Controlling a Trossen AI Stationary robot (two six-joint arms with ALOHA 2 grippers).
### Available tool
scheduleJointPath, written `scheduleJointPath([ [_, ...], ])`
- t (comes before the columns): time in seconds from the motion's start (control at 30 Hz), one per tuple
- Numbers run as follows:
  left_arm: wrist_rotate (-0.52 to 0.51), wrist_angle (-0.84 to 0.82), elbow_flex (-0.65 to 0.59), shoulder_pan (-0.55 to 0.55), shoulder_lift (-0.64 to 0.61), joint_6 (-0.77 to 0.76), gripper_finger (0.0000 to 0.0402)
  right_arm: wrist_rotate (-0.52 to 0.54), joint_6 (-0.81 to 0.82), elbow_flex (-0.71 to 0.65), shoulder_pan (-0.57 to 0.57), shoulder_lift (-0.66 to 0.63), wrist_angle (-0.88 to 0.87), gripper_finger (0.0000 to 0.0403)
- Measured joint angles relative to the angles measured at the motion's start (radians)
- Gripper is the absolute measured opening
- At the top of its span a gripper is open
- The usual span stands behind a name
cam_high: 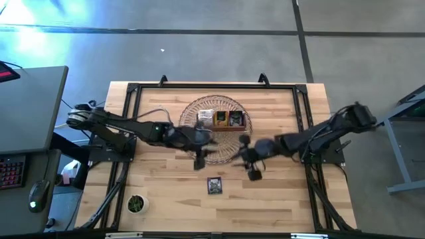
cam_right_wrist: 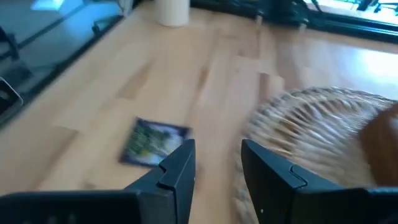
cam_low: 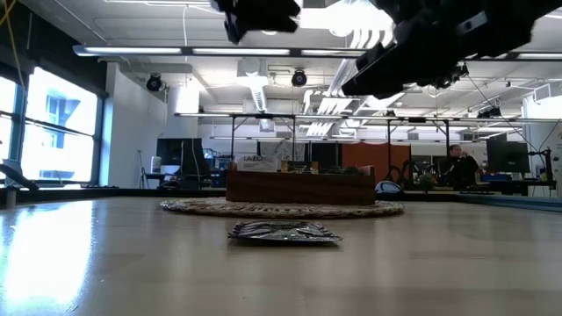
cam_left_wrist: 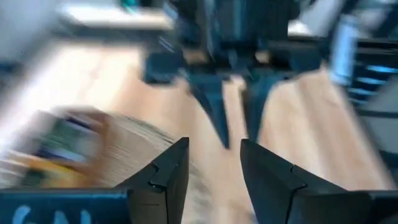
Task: Pick & Place Tea
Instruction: Put the purple tea bag into the right section of the wooden organizer
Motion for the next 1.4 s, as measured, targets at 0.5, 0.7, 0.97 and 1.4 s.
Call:
scheduleJointPath([
  [0.5,0.245,-0.058,-0.001,-0.168,0.277,-0.411,0.0142,0.145,0.075,0.210,0.213,0.466,0.028,0.0125],
  [0.7,0.212,-0.065,-0.003,-0.242,0.399,-0.604,0.0142,0.128,0.049,0.343,0.212,0.522,-0.231,0.0125],
  [0.97,0.152,-0.048,0.001,-0.256,0.469,-0.614,0.0142,0.023,0.116,0.351,0.202,0.530,-0.193,0.0125],
  [1.4,0.163,-0.016,0.000,-0.151,0.479,-0.408,0.0142,0.054,0.091,0.355,0.203,0.647,0.026,0.0125],
])
